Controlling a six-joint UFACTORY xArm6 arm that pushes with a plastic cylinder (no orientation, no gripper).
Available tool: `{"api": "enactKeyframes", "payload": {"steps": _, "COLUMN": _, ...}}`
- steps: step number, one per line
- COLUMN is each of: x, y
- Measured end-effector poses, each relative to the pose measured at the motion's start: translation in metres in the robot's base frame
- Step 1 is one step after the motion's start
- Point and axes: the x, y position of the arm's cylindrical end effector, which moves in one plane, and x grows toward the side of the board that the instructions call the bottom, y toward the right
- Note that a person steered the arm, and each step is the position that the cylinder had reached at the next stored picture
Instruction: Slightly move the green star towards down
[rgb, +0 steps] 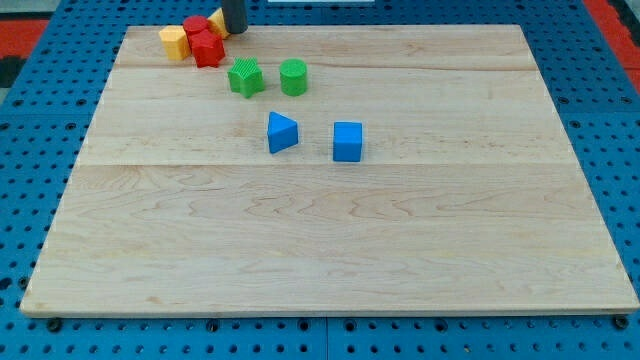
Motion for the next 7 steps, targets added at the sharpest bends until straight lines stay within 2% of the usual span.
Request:
{"api": "enactKeyframes", "payload": {"steps": 1, "x": 0.013, "y": 0.003}}
{"api": "enactKeyframes", "payload": {"steps": 2, "x": 0.033, "y": 0.032}}
{"api": "enactKeyframes", "payload": {"steps": 6, "x": 0.030, "y": 0.048}}
{"api": "enactKeyframes", "payload": {"steps": 7, "x": 0.023, "y": 0.033}}
